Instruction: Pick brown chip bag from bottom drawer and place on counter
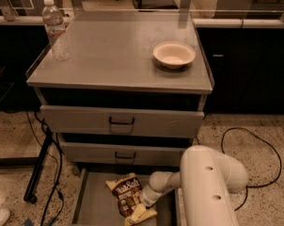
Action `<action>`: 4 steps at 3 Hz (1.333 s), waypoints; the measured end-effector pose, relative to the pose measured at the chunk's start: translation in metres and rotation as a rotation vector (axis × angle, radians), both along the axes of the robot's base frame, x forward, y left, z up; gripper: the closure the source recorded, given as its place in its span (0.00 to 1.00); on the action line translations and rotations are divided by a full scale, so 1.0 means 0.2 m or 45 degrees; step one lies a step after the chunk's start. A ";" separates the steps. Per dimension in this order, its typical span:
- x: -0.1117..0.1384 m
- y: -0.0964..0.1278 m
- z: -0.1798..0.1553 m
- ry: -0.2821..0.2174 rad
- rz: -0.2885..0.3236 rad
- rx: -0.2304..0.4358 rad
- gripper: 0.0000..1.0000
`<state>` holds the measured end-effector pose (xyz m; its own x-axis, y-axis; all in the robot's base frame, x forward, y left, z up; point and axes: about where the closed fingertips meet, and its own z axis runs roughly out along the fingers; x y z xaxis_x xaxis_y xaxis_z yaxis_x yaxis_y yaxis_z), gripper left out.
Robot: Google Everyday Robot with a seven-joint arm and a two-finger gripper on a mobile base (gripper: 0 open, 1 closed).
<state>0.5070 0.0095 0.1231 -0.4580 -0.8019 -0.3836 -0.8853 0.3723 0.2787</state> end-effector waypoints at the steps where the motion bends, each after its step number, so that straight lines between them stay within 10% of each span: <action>1: 0.00 0.00 -0.03 0.004 -0.009 0.000 0.18; 4: 0.00 0.00 -0.03 0.004 -0.009 0.001 0.87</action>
Offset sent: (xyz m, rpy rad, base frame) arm 0.0006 -0.0003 -0.0055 0.0004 0.0029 -0.0071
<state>0.5075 0.0092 0.1176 -0.4648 -0.7985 -0.3826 -0.8818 0.3784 0.2815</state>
